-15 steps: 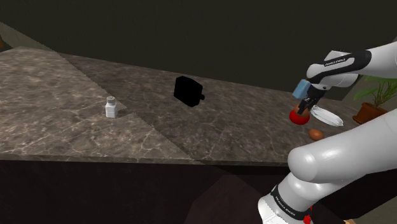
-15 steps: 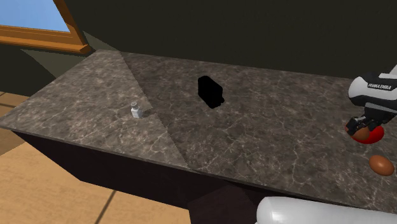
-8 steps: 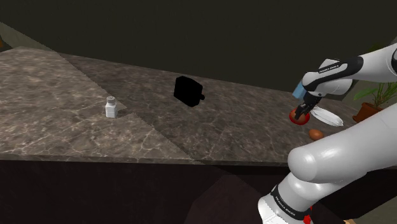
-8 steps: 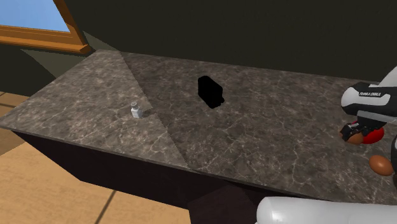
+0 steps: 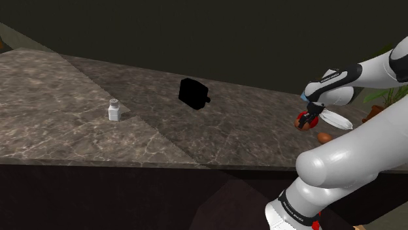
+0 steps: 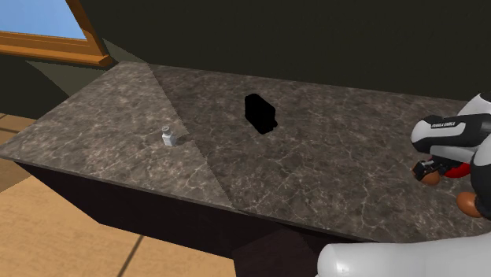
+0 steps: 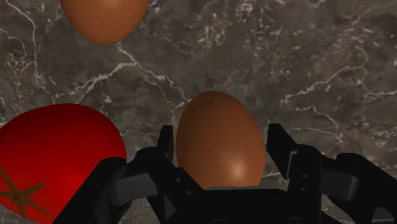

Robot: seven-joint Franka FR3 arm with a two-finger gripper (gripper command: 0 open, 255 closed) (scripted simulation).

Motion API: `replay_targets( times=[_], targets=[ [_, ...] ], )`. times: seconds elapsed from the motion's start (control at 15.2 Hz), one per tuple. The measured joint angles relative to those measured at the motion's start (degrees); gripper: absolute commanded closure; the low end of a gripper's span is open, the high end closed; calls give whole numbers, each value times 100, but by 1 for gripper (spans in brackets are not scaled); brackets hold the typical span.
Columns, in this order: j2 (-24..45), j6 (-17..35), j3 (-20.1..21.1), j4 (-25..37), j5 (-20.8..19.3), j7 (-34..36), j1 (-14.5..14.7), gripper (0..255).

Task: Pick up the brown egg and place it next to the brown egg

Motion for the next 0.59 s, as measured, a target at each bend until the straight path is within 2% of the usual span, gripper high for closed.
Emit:
replay_targets(
  times=[0.33, 0.59],
  targets=[
    [315, 425, -94, -132, 123, -66, 40, 255],
    [347, 477, -105, -152, 134, -74, 41, 255]
  ],
)
